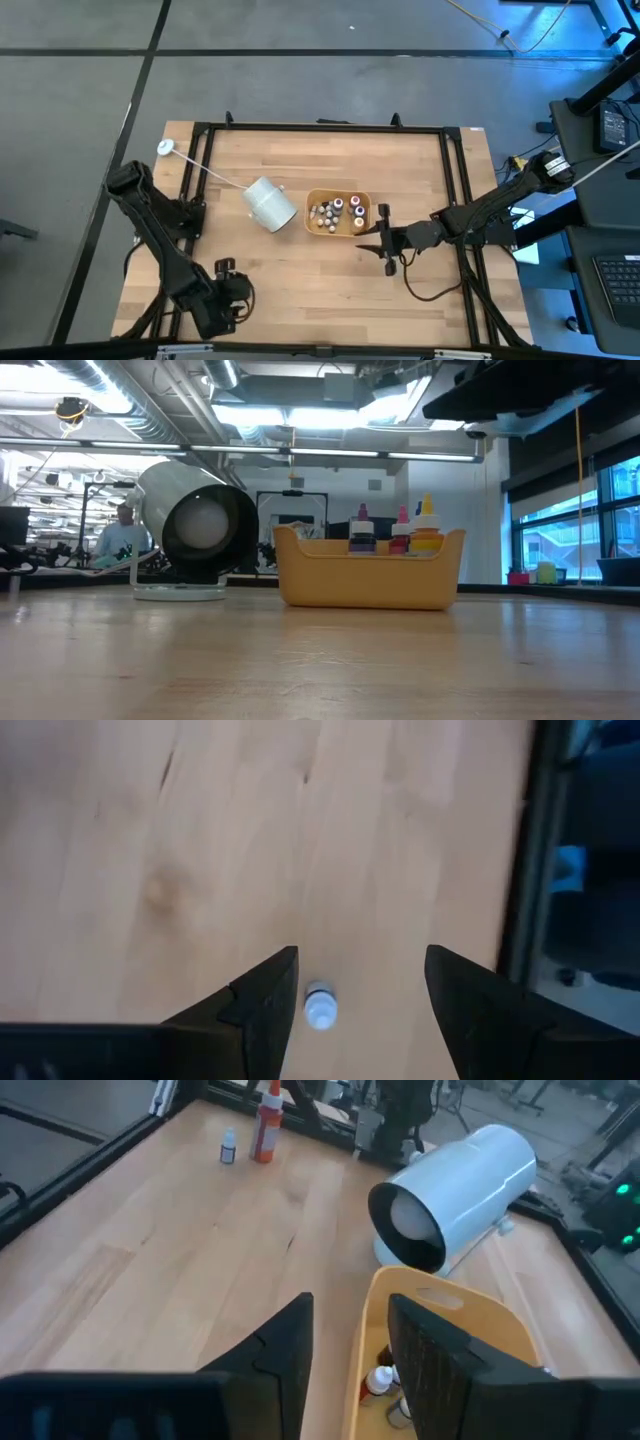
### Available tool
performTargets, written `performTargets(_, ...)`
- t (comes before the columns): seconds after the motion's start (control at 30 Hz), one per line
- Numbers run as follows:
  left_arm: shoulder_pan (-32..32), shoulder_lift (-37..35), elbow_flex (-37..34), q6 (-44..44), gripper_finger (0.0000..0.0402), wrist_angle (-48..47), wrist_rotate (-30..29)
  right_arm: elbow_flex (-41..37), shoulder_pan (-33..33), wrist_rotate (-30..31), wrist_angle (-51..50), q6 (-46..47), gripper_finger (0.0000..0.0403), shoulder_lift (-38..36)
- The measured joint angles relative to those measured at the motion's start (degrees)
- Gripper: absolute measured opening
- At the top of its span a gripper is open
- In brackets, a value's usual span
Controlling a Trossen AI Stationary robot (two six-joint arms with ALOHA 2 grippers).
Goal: Pick & Place food coloring
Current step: Put the small purple food coloring bottle into the yellow bin
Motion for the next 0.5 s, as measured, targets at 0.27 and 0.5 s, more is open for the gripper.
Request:
performTargets(0.27,1.4,2.0,-2.9,6.8,0.0212,2.5,3.5,0.0,-2.6,0.0,-0.8,3.9,0.0134,0.0)
performTargets(0.5,3.5,6.8,-3.0,10.8,0.0212,2.4,13.6,0.0,-3.0,-0.1,-4.0,8.3,0.0134,0.0)
